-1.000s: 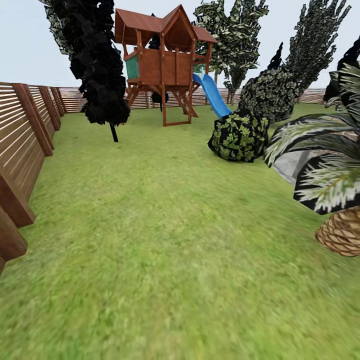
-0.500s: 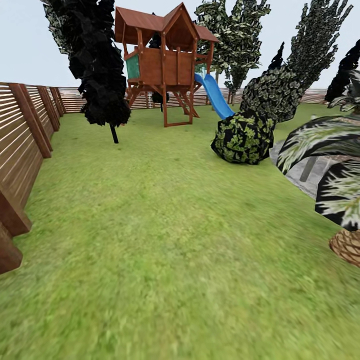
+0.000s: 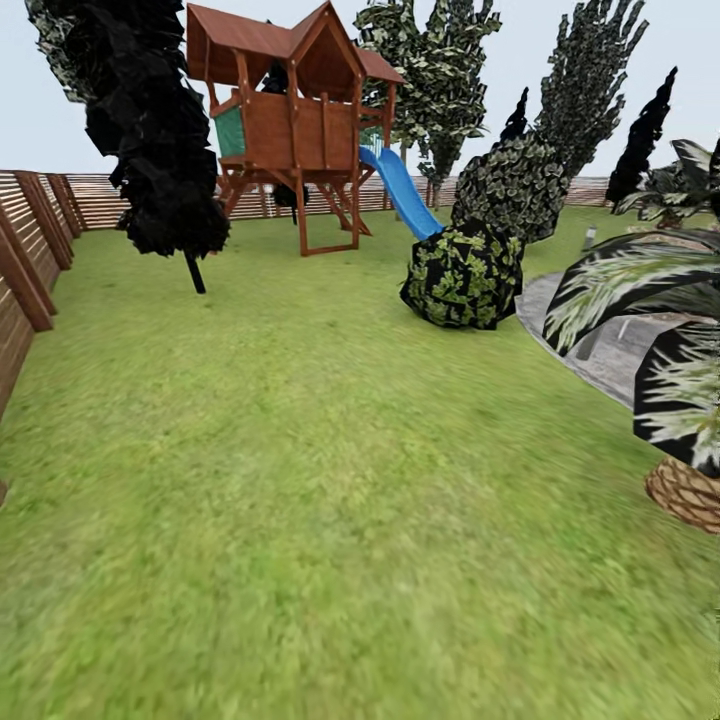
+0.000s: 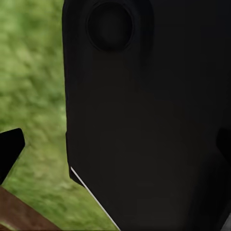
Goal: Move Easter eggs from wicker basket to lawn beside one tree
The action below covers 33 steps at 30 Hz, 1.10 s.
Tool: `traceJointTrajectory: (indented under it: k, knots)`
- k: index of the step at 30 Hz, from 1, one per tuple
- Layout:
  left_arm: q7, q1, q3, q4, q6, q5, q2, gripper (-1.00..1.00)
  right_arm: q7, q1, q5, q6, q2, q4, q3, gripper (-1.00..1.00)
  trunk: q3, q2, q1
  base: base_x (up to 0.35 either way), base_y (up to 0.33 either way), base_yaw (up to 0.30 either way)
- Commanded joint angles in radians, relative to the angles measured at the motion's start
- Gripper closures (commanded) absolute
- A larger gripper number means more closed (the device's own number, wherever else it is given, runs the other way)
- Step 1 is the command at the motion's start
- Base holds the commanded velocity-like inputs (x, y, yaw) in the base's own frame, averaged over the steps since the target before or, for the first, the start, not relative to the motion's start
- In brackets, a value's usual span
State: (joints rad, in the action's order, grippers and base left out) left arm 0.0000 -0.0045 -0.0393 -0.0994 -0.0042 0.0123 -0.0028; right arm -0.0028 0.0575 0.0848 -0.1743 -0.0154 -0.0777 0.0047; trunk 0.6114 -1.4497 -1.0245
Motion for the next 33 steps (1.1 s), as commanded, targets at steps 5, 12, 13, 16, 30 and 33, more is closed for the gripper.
traceJointTrajectory:
  k: [5,12,13,16,30,33]
  knots:
    - [0.0,0.0,-0.004,0.0,0.0,0.001,0.0,-1.0,0.0,0.001,0.009,-0.003,-0.001,0.001,0.0,-1.0,0.001,0.0,-0.001,0.327,0.144,-0.264]
    - [0.0,0.0,-0.004,0.0,0.0,0.001,0.0,-1.0,0.0,0.001,0.008,-0.003,-0.001,0.001,-0.001,-1.0,0.001,0.0,-0.001,0.327,0.144,-0.162]
    - [0.0,0.0,-0.004,0.0,0.0,0.001,0.0,-1.0,0.0,0.001,0.009,-0.002,-0.001,0.002,0.0,-1.0,0.001,0.0,-0.001,0.327,0.144,-0.019]
    - [0.0,0.0,-0.004,0.0,0.0,0.001,0.0,-1.0,0.0,0.001,0.009,-0.001,-0.001,0.002,0.0,-1.0,0.001,0.0,-0.001,0.327,0.144,-0.008]
    - [0.0,0.0,-0.004,0.0,0.0,0.001,0.0,-1.0,0.0,0.001,0.007,-0.002,0.0,0.001,-0.002,-1.0,0.001,0.0,-0.001,0.327,0.144,-0.001]
    - [0.0,0.0,-0.004,0.0,0.0,0.001,0.0,-1.0,0.0,0.001,0.007,-0.002,0.0,0.001,-0.002,-1.0,0.001,0.0,-0.001,0.327,0.144,0.0]
